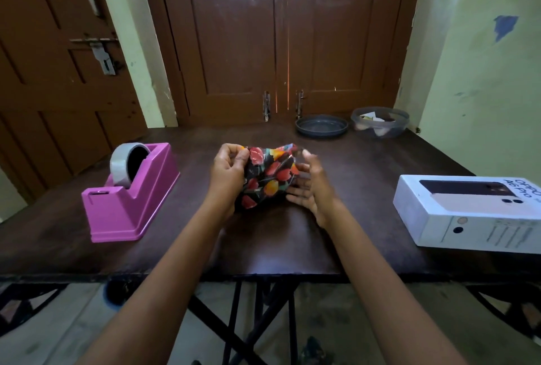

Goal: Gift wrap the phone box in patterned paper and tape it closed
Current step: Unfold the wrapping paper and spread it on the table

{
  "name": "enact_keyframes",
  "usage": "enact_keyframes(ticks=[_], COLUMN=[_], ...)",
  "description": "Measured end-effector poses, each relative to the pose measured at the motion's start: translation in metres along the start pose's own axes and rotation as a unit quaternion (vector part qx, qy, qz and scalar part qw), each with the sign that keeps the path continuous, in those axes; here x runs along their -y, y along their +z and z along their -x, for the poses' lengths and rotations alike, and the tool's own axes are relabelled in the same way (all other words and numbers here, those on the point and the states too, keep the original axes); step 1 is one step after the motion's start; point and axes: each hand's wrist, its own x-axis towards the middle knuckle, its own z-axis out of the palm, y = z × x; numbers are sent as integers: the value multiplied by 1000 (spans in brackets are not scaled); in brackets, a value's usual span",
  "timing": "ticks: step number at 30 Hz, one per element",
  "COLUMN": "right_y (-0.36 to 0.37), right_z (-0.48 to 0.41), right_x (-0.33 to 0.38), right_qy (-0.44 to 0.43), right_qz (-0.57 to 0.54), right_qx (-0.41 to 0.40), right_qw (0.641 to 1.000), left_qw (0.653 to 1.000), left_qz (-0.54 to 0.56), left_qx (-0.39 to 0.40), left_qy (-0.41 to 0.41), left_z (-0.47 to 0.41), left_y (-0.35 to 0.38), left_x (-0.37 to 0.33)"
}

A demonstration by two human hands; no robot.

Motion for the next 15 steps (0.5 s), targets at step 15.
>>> enact_keyframes(ticks=[15], right_y=[-4], right_z=[-10], right_x=[-10], right_qy=[-148], right_qz=[65], right_qx=[-105], right_qw=[981], left_qw=[977], left_qz=[-189], left_qx=[81], left_qy=[63], left_z=[1], left_y=[-8], left_x=[-9])
